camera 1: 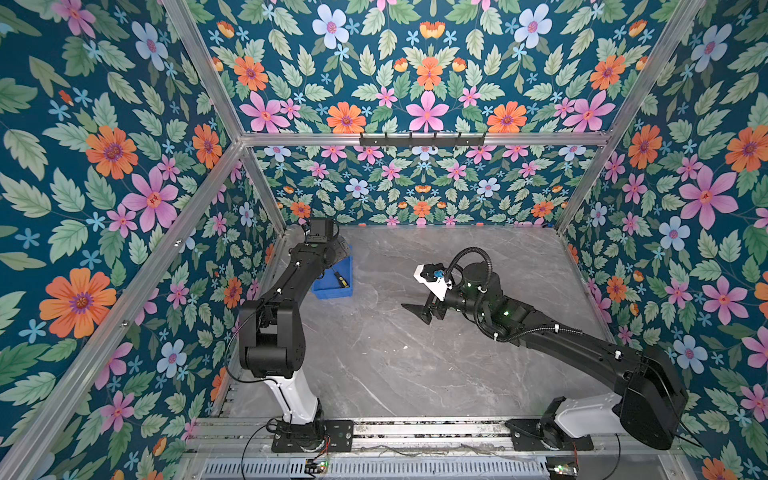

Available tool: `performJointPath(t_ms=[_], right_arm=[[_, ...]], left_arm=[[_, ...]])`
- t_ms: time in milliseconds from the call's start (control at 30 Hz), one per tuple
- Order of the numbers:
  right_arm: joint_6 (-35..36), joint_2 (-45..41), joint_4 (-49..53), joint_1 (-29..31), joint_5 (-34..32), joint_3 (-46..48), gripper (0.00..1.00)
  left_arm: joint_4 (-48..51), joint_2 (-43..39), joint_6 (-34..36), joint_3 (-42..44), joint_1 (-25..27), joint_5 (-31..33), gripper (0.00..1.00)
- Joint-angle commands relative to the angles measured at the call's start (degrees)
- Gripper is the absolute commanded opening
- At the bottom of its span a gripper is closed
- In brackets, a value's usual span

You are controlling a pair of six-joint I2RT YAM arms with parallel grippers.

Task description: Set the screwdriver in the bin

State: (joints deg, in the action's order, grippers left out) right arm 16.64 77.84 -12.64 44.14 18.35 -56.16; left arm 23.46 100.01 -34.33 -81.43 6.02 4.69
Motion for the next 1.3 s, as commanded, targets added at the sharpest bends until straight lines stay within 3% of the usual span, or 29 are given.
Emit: performJointPath(t_ms=[0,167,400,500,667,800,933,1100,1267], right_arm=[[0.5,-1.6,-1.3,-0.1,-2.4,0.9,0.99],[-1.1,-5.3,-2.0,-1.3,-4.5,4.1,0.99],[-4.6,-13.2,-2.8,-5.9,-8.1,10.7,0.99],[-6.3,-16.5,-3.1,-8.7,-9.6,13.9,0.99],[-9.0,-20.9,-3.8,-14.4,-10.5,19.1,0.99],[-10.8,-24.0,-5.4,-20.9,-11.3,24.5,0.99],[-13.2,-27.0,-9.6,-29.7,-12.4,31.7,0.99],[-15.5,-26.6,-14.4,-39.3,-13.4,38.9,0.99],[-16.3,-23.3,-19.6,-42.5,-16.4,42.6,0.99]], left_arm=[[-1.5,-2.9,2.3,1.1,0.4,1.8,1.00],[-6.6,-9.4,5.7,6.9,1.6,3.5,1.00],[-23.8,-22.4,12.7,24.0,3.5,5.9,1.00],[-26.7,-25.6,16.5,28.3,3.5,5.6,1.00],[-29.3,-28.3,21.1,33.7,3.5,5.2,1.00],[-37.1,-29.5,28.0,40.6,3.4,1.5,1.00],[-46.2,-30.3,31.0,48.0,3.2,3.7,1.00],[-58.3,-30.1,34.1,56.6,2.8,3.1,1.00],[-68.4,-28.5,35.0,62.4,2.6,5.5,1.00]])
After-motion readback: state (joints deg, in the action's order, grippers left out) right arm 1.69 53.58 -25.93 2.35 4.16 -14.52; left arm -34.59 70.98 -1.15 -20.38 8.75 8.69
